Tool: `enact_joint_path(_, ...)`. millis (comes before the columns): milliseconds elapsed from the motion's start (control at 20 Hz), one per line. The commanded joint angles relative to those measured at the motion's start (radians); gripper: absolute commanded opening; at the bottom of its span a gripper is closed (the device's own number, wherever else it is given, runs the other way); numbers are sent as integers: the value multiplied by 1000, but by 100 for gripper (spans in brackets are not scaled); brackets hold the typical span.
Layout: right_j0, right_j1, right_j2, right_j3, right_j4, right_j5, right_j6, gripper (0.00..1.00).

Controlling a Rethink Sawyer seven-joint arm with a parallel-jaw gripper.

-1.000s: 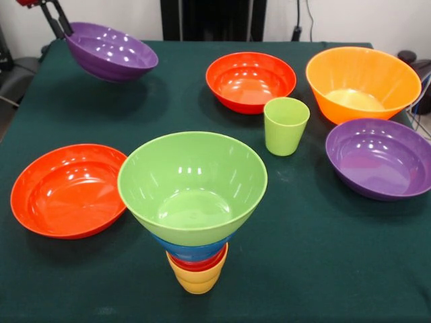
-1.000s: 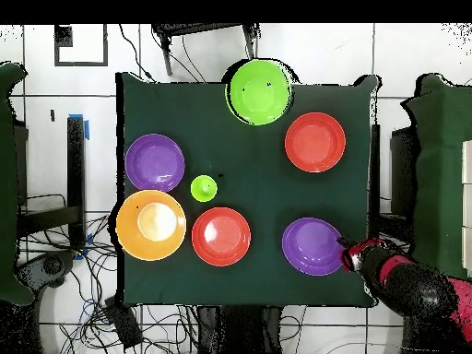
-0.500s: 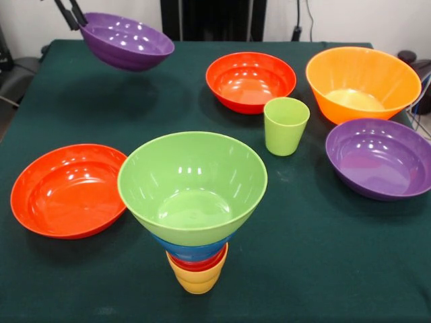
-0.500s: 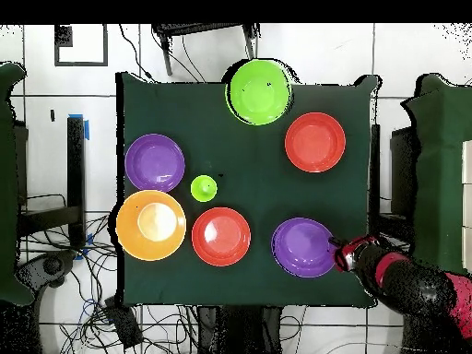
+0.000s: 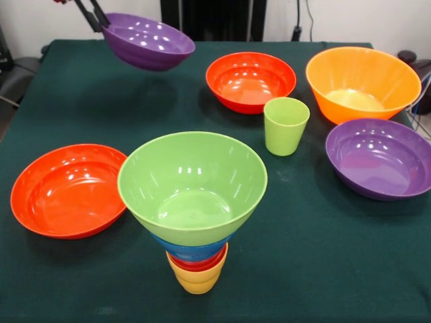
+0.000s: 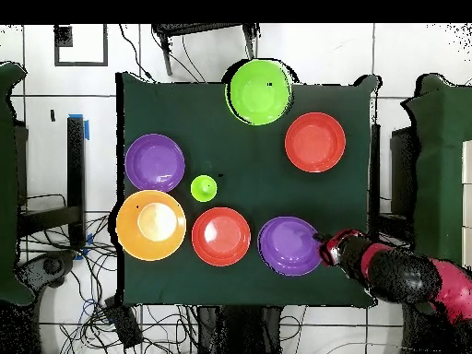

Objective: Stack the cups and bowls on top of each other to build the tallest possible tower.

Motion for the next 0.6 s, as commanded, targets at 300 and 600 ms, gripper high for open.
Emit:
enact_joint_path(300, 150, 169, -53, -118, 30, 100, -100, 0)
enact_joint_path(600, 172, 193, -15, -207, 110, 188, -130, 0)
